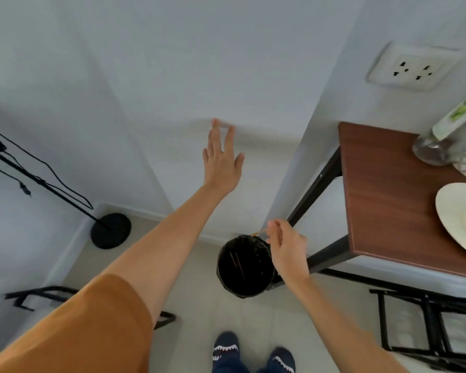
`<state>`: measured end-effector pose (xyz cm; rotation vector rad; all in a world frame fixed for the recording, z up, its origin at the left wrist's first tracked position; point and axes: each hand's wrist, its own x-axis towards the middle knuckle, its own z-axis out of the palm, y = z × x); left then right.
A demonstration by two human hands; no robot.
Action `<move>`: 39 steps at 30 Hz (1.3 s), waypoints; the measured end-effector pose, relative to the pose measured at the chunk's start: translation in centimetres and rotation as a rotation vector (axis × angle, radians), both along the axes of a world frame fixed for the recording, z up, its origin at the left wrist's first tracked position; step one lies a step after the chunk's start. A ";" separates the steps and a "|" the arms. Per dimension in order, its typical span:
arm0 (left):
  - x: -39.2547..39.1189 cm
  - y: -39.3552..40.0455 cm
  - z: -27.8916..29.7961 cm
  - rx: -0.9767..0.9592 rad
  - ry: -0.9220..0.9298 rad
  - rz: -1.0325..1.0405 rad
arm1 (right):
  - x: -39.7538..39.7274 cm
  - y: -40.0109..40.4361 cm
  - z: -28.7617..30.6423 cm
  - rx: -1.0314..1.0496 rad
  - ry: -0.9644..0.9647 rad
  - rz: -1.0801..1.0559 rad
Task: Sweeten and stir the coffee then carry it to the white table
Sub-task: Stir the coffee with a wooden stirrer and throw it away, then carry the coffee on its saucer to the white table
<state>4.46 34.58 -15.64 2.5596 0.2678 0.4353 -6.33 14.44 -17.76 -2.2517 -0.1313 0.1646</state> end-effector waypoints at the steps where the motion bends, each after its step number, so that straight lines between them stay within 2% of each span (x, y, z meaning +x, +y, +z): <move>1: 0.1 0.0 -0.5 0.002 -0.002 0.001 | 0.2 0.1 -1.5 -0.028 0.061 0.000; 4: 0.2 0.0 -1.1 -0.018 0.008 -0.009 | 0.3 -0.2 -4.4 -0.055 0.173 -0.066; 9: -0.1 0.3 -0.9 -0.036 0.028 -0.025 | -0.9 -0.3 -3.2 -0.043 0.103 -0.108; 13: -0.9 0.2 0.3 -0.073 0.084 -0.020 | -1.5 -0.9 1.4 -0.009 -0.017 -0.070; 17: -1.7 -1.8 3.0 -0.158 0.070 -0.045 | -1.5 -3.3 7.9 0.066 -0.244 -0.063; 20: -2.3 -5.6 5.6 -0.194 0.014 -0.108 | -1.5 -7.2 12.1 0.078 -0.423 -0.096; 25: -3.5 -15.1 9.3 -0.218 -0.075 -0.241 | -1.8 -16.9 15.2 0.104 -0.505 -0.232; 30: -5.2 -25.9 10.0 -0.145 0.078 -0.329 | -2.7 -26.8 14.0 0.012 -0.466 -0.367; 34: -6.2 -32.5 8.8 -0.047 0.297 -0.320 | -0.9 -33.2 13.0 0.047 -0.303 -0.465; 39: -6.6 -36.6 8.2 0.105 0.351 -0.284 | 3.7 -35.9 12.9 0.025 -0.020 -0.397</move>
